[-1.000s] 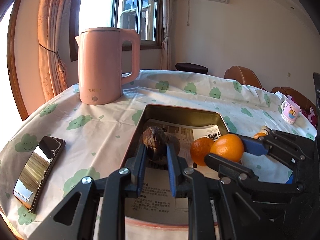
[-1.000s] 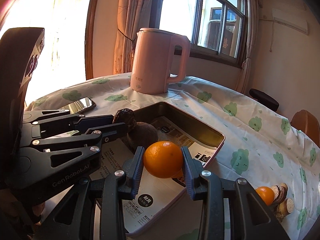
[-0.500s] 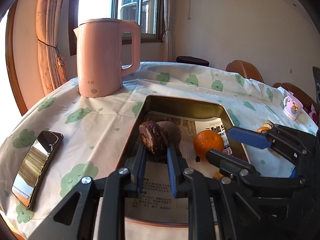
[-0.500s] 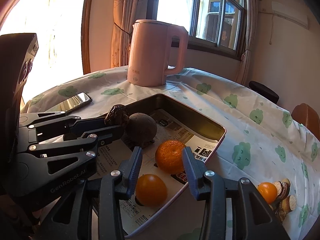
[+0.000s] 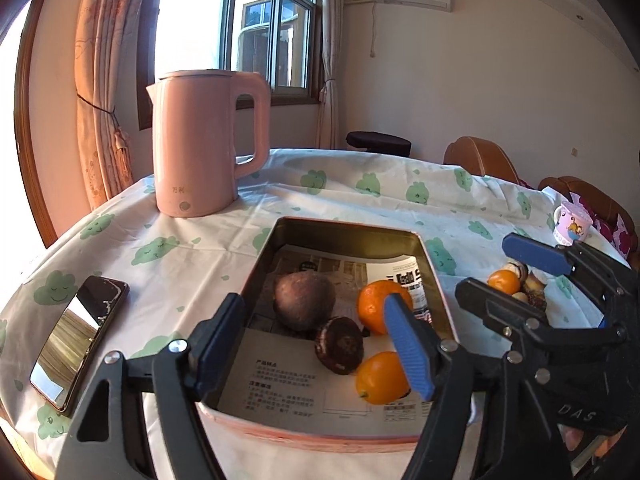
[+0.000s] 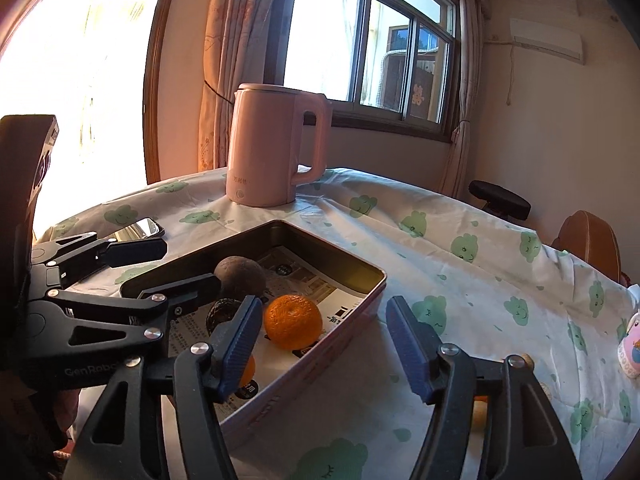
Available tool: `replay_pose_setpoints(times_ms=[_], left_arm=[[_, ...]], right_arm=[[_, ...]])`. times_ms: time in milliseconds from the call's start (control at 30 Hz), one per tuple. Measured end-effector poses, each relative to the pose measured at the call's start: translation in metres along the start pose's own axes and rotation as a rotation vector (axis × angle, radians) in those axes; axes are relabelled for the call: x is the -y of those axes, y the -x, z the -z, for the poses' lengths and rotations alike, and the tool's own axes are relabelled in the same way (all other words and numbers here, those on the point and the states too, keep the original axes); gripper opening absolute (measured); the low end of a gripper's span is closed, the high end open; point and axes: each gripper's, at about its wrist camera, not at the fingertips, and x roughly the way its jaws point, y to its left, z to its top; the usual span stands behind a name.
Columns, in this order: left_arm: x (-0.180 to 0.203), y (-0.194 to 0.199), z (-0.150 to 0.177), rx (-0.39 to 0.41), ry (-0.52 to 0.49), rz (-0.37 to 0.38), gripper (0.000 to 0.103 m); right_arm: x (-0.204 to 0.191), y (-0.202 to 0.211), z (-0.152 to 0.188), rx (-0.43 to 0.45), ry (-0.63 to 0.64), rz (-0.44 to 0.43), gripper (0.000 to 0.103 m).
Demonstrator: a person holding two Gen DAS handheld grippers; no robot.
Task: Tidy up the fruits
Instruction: 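Move both open tools back to the fruit pile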
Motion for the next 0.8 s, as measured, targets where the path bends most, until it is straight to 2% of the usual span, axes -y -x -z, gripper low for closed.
replay_pose_setpoints(times_ms=[100, 233, 333, 467, 567, 633, 800], left_arm=[[0.024, 0.004, -0.002, 0.012, -0.048, 0.024, 0.077], [0.058, 0.002, -0.003, 0.008, -0.09, 0.088, 0.077], [0.085, -0.004, -0.004, 0.002, -0.129, 0.114, 0.077], [0.115, -0.018, -0.006, -0.02, -0.177, 0.129, 0.077], [0.129, -0.029, -0.007, -0.037, -0.195, 0.14, 0.077], [0.133, -0.036, -0.009, -0.053, -0.2, 0.137, 0.077], [0.128, -0.048, -0.012, -0.081, -0.165, 0.152, 0.077]], right_arm=[[0.024, 0.02, 0.003, 0.022, -0.034, 0.021, 0.069], [0.066, 0.041, 0.018, 0.013, -0.074, 0.117, 0.069], [0.101, 0.048, 0.033, -0.033, -0.124, 0.184, 0.069], [0.133, 0.045, 0.054, -0.12, -0.179, 0.227, 0.069], [0.14, 0.038, 0.064, -0.174, -0.183, 0.217, 0.068], [0.142, 0.036, 0.066, -0.196, -0.184, 0.187, 0.054], [0.134, 0.02, 0.066, -0.259, -0.155, 0.138, 0.053]])
